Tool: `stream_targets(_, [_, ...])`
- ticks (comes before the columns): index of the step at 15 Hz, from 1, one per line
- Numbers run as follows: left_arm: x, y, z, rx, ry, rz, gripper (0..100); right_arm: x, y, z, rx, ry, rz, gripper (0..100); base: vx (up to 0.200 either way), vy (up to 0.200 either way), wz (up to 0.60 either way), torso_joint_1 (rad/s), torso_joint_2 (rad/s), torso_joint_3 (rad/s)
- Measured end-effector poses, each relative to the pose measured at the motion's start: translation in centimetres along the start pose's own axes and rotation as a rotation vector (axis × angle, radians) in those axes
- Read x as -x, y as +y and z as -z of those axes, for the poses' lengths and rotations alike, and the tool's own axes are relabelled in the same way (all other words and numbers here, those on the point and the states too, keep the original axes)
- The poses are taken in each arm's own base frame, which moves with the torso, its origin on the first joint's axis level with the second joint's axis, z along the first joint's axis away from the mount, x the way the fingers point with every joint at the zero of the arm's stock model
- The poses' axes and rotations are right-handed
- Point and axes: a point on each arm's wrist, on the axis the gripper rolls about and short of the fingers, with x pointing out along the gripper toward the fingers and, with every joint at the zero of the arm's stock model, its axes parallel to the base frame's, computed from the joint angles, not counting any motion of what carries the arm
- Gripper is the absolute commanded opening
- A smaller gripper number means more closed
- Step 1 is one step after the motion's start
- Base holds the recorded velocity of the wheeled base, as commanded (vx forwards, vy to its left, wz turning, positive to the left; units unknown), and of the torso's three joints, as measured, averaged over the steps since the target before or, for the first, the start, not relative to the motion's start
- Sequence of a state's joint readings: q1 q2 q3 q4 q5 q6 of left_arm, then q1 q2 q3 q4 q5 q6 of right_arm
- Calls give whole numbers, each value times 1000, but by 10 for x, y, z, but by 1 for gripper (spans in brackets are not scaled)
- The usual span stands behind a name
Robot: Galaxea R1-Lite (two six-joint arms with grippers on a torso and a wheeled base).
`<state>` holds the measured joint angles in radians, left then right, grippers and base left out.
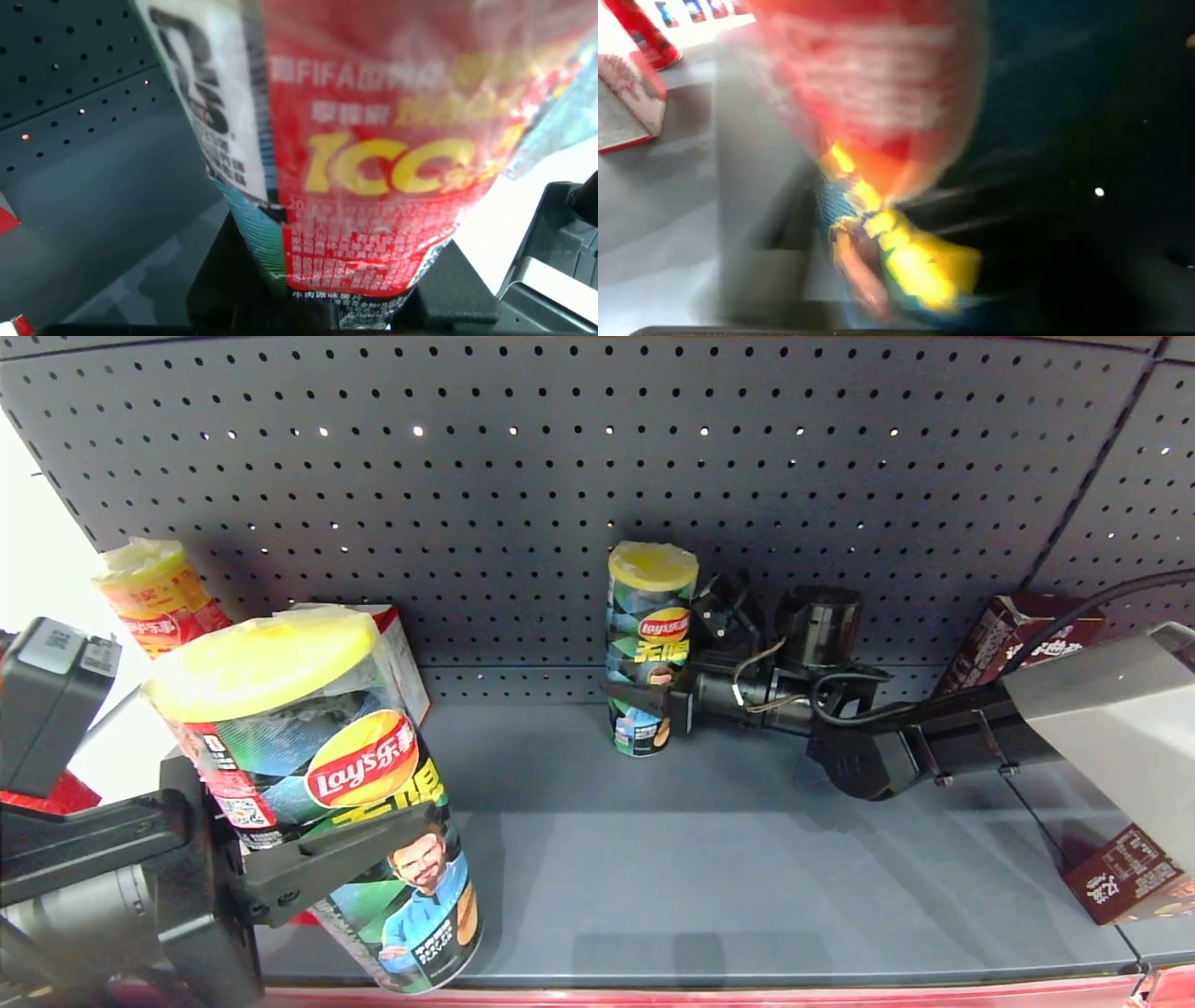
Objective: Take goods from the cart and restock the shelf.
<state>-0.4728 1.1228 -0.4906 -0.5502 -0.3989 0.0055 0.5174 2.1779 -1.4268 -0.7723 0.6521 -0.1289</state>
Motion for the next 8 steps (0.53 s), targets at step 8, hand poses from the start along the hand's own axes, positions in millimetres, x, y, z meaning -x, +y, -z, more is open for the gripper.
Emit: stream_targets(8, [-3,1,3,3,14,2,0,6,8,0,-13,18,0,0,0,0,0,0,0,0])
